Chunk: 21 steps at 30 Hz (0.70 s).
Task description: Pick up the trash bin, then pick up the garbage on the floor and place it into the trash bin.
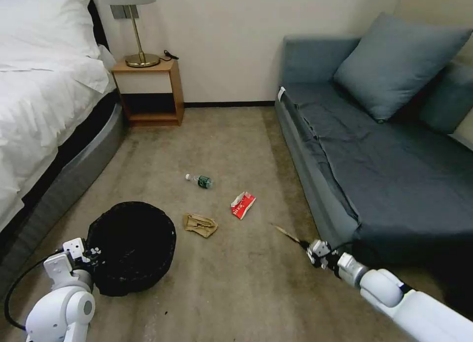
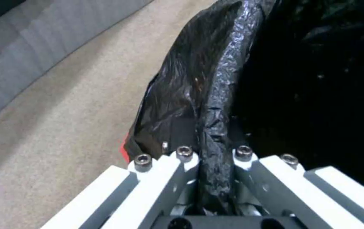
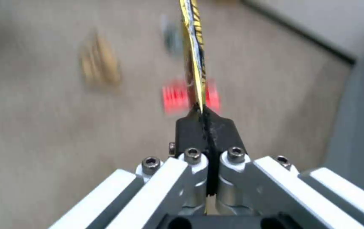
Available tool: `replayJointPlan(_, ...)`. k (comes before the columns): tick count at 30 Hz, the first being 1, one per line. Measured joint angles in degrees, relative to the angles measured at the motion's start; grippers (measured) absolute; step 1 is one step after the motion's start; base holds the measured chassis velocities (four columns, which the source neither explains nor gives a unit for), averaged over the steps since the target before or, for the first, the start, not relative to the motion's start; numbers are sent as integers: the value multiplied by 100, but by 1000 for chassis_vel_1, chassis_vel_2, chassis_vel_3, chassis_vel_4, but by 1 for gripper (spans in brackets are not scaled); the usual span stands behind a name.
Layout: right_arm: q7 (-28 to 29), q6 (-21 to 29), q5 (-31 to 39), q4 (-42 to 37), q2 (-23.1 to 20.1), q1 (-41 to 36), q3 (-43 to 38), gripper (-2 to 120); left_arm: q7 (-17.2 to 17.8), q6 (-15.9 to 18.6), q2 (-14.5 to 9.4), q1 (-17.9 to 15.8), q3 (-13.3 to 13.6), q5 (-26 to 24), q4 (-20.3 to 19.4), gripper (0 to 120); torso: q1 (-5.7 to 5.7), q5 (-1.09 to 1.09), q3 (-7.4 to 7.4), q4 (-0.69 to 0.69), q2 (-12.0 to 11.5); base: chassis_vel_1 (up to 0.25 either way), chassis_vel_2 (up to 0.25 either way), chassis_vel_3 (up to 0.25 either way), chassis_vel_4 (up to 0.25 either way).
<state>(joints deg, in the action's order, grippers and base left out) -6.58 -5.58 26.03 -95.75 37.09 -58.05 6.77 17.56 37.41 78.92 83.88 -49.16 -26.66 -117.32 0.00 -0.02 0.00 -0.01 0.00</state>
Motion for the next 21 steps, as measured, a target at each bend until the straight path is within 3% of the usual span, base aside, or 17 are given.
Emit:
replayJointPlan(2,278,246,459,-847,-66,246,169,0,23,45,4,9,42,-40,-80,3,0,0,0,0,0,0,0,0,0)
replayJointPlan(5,477,366,698,-1193,-26,499,396,0,24,60,9,20,73,-52,-132,3,0,-1,0,0,0,0,0,0,0)
replayJointPlan(6,846,561,1112,-1587,212,1111,948,0,31,105,25,30,135,-62,-230,3,0,3,0,-1,0,0,0,0,0)
replayJointPlan(11,1232,690,1549,-1801,578,1814,1602,0,43,134,42,34,186,-64,-301,3,0,-1,0,3,0,0,0,0,0)
replayJointPlan(15,2199,616,2478,-1453,1863,3110,3554,0,78,171,58,81,224,-41,-400,3,0,0,0,2,0,0,0,0,0)
replayJointPlan(16,2199,616,2478,-1453,1863,3110,3554,0,78,171,58,81,224,-41,-400,3,0,0,0,2,0,0,0,0,0)
replayJointPlan(20,2486,543,2627,-942,2894,3595,4400,0,82,178,86,98,221,-27,-441,3,0,1,1,2,0,0,0,0,0)
replayJointPlan(21,2486,543,2627,-942,2894,3595,4400,0,82,178,86,98,221,-27,-441,3,0,1,1,2,0,0,0,0,0)
